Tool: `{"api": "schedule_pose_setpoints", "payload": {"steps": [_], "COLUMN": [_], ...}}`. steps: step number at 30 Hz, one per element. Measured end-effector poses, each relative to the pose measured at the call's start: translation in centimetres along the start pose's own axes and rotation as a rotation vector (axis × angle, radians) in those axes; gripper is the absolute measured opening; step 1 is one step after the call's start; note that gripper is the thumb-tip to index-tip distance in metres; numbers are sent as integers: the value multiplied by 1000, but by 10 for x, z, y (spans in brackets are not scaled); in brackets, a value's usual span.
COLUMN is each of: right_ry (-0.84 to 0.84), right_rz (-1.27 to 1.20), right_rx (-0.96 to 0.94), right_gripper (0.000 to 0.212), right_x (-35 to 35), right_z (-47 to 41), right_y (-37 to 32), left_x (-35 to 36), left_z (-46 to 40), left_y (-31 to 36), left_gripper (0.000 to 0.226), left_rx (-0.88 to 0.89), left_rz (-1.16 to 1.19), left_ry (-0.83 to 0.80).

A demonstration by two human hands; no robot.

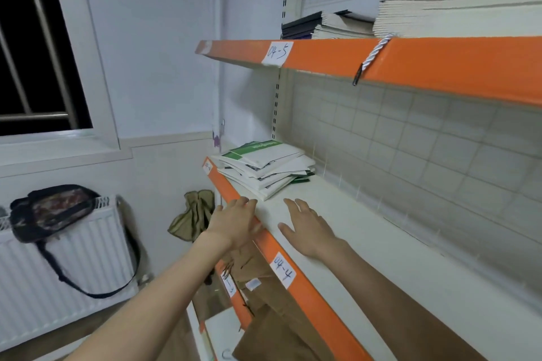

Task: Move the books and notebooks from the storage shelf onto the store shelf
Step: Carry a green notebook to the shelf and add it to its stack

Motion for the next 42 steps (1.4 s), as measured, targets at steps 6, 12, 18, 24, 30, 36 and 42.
{"api": "schedule_pose_setpoints", "payload": {"steps": [6,12,18,24,30,36,42], "right_ry": [84,180,219,209,203,170,156], "right_rz": [-29,-62,-89,-80,-56,-43,-29], "right_rx": [60,154,253,327,366,359,394], "right_gripper": [61,59,56,56,56,57,56], "right_x": [-5,-8,-5,2,-2,0,-3], "right_z": [-72,-137,-176,-197,-224,-247,-253], "right_y": [-32,-52,-61,-57,-43,-28,-1], "left_x": [-22,-31,-27,-23,-20,-18,-10], "left_z": [-67,-124,-163,-194,-234,-281,-304], "left_y": [-62,-110,-137,-140,-143,-138,-125], "left_gripper": [61,59,55,47,45,43,62], "left_rx": [79,219,351,412,398,364,213], "left_rz": [-22,-29,-13,22,79,162,74], "left_ry": [72,85,96,140,184,85,27]}}
Point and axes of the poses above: each hand's wrist, its own z-axis away from the middle knuckle, its own x-axis out of the palm, y = z × x, the point moved 6 cm from there along -z, towards the middle knuckle, and after that the axes turned 2 degrees about -z, right-handed, at the moved point
